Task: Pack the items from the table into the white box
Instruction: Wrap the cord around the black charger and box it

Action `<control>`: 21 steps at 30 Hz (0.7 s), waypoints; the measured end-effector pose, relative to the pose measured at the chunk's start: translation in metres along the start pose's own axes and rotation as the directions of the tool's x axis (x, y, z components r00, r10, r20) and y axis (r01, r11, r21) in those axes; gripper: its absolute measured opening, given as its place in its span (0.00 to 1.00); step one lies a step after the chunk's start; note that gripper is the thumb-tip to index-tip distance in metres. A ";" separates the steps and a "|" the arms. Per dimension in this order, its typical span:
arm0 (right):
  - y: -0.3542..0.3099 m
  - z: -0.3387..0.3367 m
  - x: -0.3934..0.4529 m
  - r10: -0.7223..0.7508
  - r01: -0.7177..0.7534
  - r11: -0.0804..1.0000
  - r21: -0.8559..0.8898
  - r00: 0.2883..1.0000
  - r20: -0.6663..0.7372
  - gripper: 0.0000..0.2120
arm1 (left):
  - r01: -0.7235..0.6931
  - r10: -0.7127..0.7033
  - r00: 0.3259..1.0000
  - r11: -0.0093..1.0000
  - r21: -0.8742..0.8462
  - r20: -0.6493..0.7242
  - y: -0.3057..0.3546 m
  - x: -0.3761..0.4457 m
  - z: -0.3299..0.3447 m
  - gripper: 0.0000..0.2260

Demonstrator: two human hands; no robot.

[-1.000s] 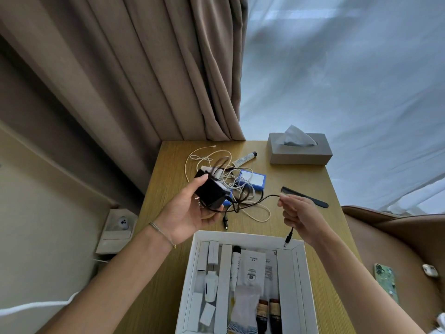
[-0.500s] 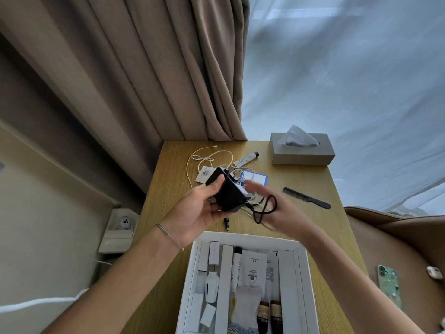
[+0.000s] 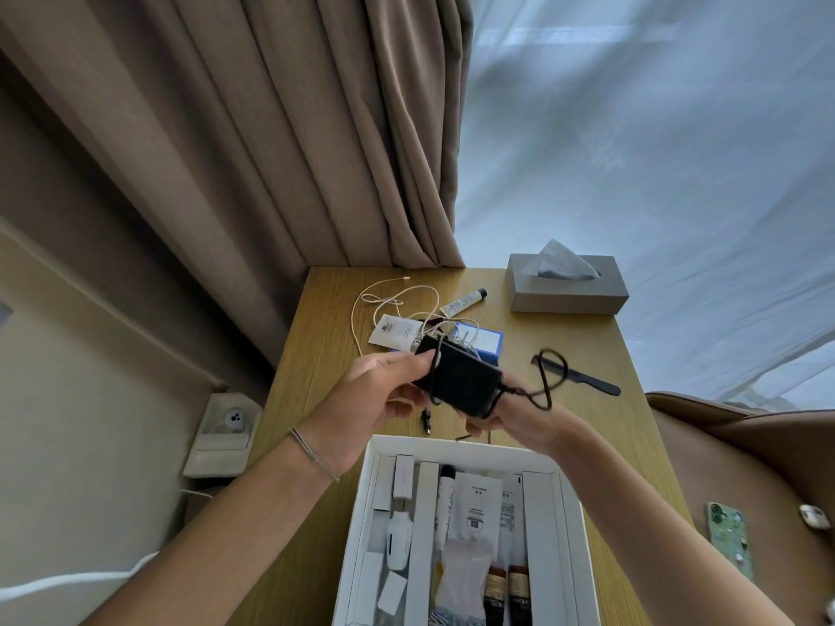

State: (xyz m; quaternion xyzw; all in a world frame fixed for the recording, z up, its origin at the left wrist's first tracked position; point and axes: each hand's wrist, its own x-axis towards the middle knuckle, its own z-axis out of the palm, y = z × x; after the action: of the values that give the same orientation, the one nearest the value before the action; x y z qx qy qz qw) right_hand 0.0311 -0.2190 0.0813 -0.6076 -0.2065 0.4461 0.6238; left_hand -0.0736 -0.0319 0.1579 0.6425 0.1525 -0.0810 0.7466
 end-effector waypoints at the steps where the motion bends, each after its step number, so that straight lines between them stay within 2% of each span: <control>1: -0.004 -0.002 0.004 0.009 -0.011 0.999 -0.040 0.998 -0.057 0.08 | -0.012 0.011 1.000 0.999 0.042 0.030 -0.001 -0.001 0.001 0.26; 3: -0.017 -0.008 0.010 0.038 -0.053 0.986 -0.159 0.995 -0.092 0.09 | -0.037 0.029 0.997 0.991 0.126 0.067 -0.002 -0.002 0.002 0.25; 6: -0.037 -0.022 0.009 0.030 -0.048 0.975 -0.217 0.996 -0.086 0.13 | -0.066 0.056 0.997 0.974 0.218 0.052 -0.005 -0.001 -0.001 0.13; 8: -0.048 -0.026 0.002 -0.009 -0.019 0.968 -0.251 0.994 -0.110 0.16 | -0.089 0.087 0.996 0.936 0.340 0.021 -0.006 0.000 -0.003 0.09; 9: -0.054 -0.025 -0.001 -0.030 -0.003 0.965 -0.263 0.992 -0.122 0.16 | -0.105 0.115 0.993 0.886 0.452 0.005 -0.008 0.001 -0.005 0.10; 11: -0.066 -0.020 -0.005 -0.074 0.027 0.953 -0.300 0.986 -0.147 0.16 | -0.113 0.195 0.980 0.722 0.683 -0.044 -0.013 0.002 -0.004 0.11; 12: -0.072 -0.015 -0.007 -0.096 0.038 0.947 -0.319 0.981 -0.167 0.17 | -0.097 0.230 0.970 0.670 0.736 -0.081 -0.016 0.002 -0.003 0.11; 13: -0.076 -0.010 -0.009 -0.112 0.043 0.942 -0.333 0.975 -0.191 0.17 | -0.088 0.254 0.960 0.668 0.739 -0.115 -0.017 0.003 -0.002 0.10; 16: -0.078 0.011 -0.017 -0.085 0.006 0.936 -0.352 0.974 -0.211 0.17 | -0.084 0.282 0.938 0.745 0.662 -0.199 -0.018 0.006 -0.002 0.02; 19: -0.066 0.033 -0.027 -0.029 -0.045 0.922 -0.384 0.982 -0.185 0.17 | -0.071 0.246 0.931 0.847 0.526 -0.271 -0.018 0.008 -0.003 0.03; 21: -0.053 0.043 -0.033 -0.007 -0.061 0.936 -0.345 0.981 -0.192 0.17 | -0.072 0.227 0.919 0.900 0.429 -0.323 -0.017 0.009 0.000 0.04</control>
State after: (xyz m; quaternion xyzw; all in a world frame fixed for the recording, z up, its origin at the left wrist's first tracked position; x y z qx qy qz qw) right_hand -0.0039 -0.2135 0.1485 -0.7514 -0.2133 0.3508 0.5165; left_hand -0.0711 -0.0336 0.1388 0.7979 0.2176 0.0682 0.5580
